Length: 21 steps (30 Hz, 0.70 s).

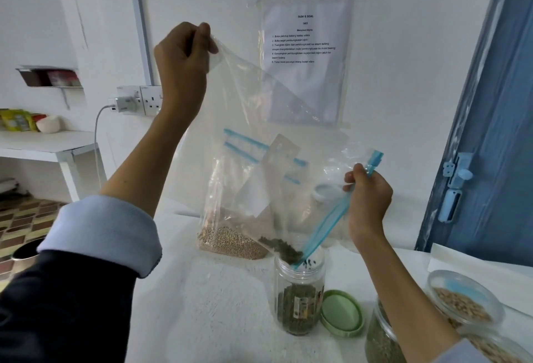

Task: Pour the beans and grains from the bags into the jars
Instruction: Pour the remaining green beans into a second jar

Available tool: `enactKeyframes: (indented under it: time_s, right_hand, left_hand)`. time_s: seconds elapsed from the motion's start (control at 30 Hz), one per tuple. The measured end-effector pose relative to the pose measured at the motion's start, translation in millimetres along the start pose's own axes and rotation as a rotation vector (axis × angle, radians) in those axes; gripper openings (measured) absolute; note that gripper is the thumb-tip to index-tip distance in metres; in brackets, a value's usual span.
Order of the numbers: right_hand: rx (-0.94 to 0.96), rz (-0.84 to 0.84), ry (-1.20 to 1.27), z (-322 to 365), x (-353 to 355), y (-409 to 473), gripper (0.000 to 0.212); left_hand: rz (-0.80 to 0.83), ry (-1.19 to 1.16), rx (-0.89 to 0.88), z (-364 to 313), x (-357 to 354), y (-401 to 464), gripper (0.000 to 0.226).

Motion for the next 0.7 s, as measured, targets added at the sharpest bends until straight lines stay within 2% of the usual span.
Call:
enactKeyframes:
  time_s: [0.3,0.4,0.7]
  right_hand:
    - [0.025,-0.042,-0.041,0.2,6.4,3.5,0.021]
    - [0.006,0.013,-0.05,-0.5,2.9,3.0,0.025]
    - [-0.006,-0.045,-0.049,-7.7,8.8,2.8,0.023]
  left_hand:
    - [-0.007,0.029,-0.004,-6.6,-1.9,1.7,0.032]
    - [-0.006,0.044,-0.015,-11.7,-4.5,2.5,0.032]
    - [0.034,0.089,-0.023,-12.5,-15.1,0.4,0.034]
Point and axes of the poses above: each hand's wrist, its own y-axis towards the middle knuckle, its own x-axis out of the back of the hand, z = x × y, the point moved 5 cm from there along y, towards the middle knuckle, and after that the axes turned 15 degrees about x, right-handed, at the moved point
